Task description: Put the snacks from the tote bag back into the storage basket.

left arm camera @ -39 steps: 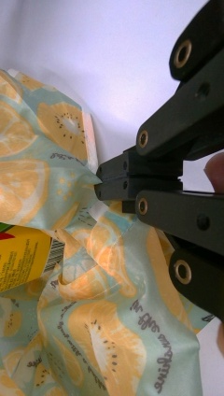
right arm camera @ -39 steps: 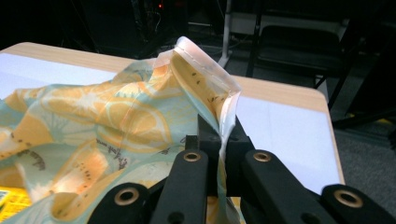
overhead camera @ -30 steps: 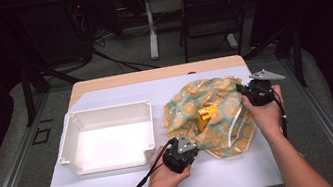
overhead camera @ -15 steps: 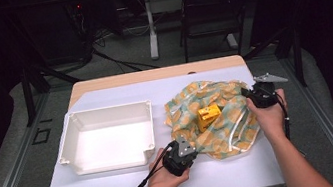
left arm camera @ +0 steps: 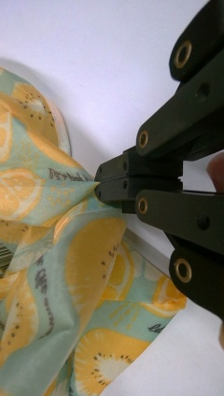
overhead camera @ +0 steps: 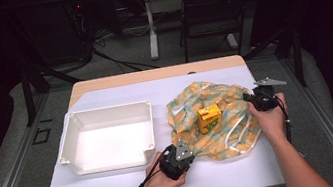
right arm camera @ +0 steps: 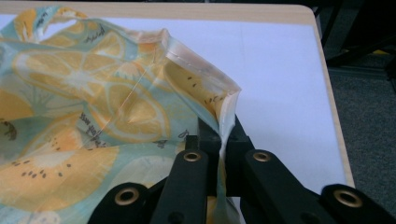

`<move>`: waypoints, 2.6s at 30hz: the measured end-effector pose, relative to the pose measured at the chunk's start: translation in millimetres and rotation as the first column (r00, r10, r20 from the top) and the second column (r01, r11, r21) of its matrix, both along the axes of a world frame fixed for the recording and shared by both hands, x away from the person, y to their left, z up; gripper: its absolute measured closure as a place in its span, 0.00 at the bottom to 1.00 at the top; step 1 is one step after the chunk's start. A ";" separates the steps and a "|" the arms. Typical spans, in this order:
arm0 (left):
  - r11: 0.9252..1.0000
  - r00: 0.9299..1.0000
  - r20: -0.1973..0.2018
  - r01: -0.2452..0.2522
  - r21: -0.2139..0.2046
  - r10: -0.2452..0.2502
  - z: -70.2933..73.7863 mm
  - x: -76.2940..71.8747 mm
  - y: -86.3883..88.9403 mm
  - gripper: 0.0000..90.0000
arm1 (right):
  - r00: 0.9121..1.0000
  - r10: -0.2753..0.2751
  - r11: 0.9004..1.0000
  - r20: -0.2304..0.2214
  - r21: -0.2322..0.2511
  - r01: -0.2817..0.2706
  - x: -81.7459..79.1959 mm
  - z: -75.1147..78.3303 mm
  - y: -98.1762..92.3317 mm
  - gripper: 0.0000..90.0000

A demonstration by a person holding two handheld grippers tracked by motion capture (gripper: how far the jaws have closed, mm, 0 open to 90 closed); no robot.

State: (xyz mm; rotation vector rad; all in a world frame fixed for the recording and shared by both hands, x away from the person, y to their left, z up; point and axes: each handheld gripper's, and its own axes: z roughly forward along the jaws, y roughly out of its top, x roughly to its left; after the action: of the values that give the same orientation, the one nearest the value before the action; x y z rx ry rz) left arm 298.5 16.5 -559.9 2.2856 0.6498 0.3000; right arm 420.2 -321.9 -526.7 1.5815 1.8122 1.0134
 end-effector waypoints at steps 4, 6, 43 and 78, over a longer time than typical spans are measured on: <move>1.000 1.000 -0.005 -0.007 -0.001 0.007 -0.4 0.6 0.7 1.00 | 1.000 -0.002 1.000 -0.019 -0.006 0.002 -0.8 -7.3 -2.5 1.00; 1.000 1.000 -0.007 -0.013 -0.007 0.013 -1.0 0.6 1.3 1.00 | 0.999 0.003 1.000 -0.032 -0.008 -0.003 -1.2 -10.2 -4.3 1.00; 0.880 0.908 0.070 -0.379 -0.286 0.414 71.2 52.5 17.4 0.48 | 0.970 0.212 0.972 0.121 0.077 -0.222 -62.2 44.5 34.3 0.25; 0.906 0.903 0.083 -0.416 -0.079 0.422 -3.6 35.1 -14.0 1.00 | 0.978 0.175 0.985 -0.110 0.013 -0.174 -67.7 -28.5 17.7 1.00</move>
State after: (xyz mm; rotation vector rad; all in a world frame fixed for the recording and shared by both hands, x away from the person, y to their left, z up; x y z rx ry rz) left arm 333.6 2.5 -563.5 2.0422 1.0851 0.5851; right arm 352.5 -304.2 -555.2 1.5283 2.0556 1.0235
